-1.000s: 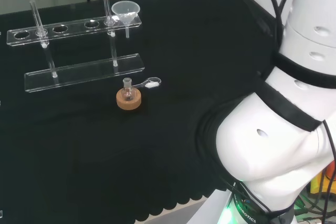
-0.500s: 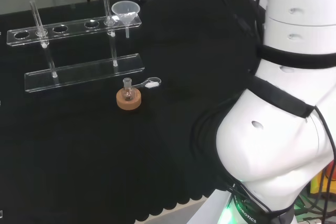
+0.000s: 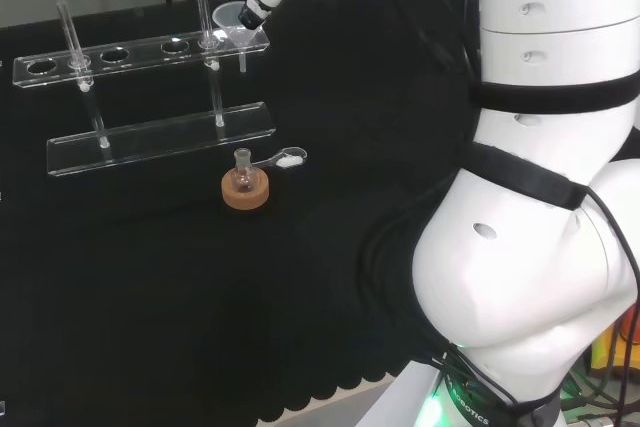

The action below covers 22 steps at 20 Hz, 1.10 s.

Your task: Pick up the funnel from the transparent funnel stand.

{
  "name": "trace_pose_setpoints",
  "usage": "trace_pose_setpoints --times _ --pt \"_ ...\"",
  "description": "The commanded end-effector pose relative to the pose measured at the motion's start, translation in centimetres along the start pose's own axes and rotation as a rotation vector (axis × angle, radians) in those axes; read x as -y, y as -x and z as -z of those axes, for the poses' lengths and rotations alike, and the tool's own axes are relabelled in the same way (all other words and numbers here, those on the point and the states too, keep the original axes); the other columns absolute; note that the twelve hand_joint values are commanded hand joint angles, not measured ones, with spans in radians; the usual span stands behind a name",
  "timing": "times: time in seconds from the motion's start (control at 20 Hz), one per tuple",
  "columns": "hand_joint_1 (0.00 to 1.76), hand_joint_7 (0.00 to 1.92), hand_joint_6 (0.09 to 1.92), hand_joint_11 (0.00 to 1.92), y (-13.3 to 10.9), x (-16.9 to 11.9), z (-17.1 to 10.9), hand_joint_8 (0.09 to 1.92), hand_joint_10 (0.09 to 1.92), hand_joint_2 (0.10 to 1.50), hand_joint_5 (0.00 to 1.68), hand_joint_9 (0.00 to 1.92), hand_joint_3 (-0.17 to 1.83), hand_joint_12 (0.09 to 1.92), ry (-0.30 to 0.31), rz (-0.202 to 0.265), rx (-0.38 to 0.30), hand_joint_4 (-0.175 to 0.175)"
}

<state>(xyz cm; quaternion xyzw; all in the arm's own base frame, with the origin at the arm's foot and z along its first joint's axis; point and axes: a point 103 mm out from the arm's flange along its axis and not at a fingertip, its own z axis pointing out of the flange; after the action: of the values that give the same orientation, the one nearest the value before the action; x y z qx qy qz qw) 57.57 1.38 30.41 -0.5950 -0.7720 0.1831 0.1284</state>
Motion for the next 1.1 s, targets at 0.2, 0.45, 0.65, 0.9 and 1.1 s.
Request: trace_pose_setpoints --times 0.2,0.45,0.65,0.9,1.1 --pt "0.53 0.00 0.09 0.05 -1.3 -0.5 -0.4 0.16 0.81 0.71 0.00 0.03 0.21 1.44 0.001 0.032 0.041 -0.039" --pt "0.55 0.00 0.09 0.06 -1.7 -1.1 -0.6 0.09 0.78 0.71 0.00 0.00 0.20 1.44 0.003 0.035 0.056 -0.038" --pt "0.57 0.00 0.09 0.05 -1.8 -1.6 -0.8 0.09 0.69 0.71 0.00 0.00 0.19 1.44 0.006 0.028 0.063 -0.038" --pt "0.58 0.00 0.09 0.05 -1.6 -2.4 -0.9 0.09 0.68 0.71 0.00 0.00 0.19 1.44 0.012 0.023 0.069 -0.039" --pt "0.61 0.01 0.09 0.08 -1.3 -3.1 -1.1 0.09 0.76 0.72 0.00 0.00 0.19 1.44 0.037 0.021 0.078 -0.046"
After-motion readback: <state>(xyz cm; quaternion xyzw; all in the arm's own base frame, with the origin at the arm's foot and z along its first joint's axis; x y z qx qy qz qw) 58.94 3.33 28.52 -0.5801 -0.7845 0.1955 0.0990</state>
